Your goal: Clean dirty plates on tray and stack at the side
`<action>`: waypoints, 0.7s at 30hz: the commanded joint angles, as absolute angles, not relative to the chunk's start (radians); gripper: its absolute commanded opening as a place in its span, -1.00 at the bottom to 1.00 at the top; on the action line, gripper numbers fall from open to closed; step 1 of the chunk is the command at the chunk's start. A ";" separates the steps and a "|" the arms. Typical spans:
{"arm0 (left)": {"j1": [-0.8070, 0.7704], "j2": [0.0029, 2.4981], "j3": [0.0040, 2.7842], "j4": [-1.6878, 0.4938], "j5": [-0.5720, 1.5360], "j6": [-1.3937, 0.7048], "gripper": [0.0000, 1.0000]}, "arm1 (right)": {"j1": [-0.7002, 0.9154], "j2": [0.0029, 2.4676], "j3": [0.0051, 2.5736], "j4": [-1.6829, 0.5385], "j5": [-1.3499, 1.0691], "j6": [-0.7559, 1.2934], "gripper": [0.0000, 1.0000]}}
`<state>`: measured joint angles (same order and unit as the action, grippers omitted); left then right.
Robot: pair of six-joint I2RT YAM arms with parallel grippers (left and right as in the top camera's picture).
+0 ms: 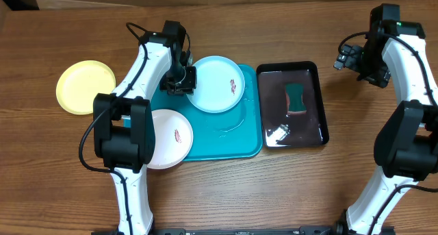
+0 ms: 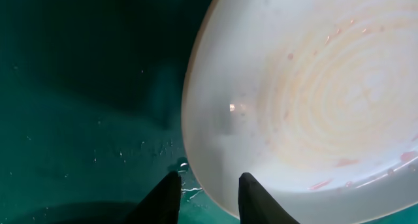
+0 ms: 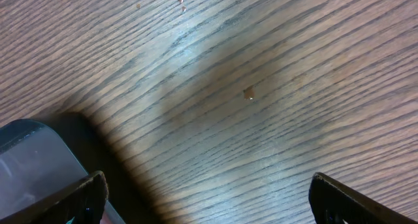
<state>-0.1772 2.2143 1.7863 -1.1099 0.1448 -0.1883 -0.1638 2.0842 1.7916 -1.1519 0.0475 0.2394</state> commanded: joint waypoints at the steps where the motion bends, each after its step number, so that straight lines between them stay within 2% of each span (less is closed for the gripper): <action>1: -0.177 2.217 1.787 -1.103 0.104 -0.207 -0.36 | -0.169 2.059 1.800 -1.150 0.039 0.244 1.00; 21: -0.177 2.220 1.786 -1.011 0.091 -0.218 -0.34 | -0.169 2.059 1.800 -1.150 0.039 0.244 1.00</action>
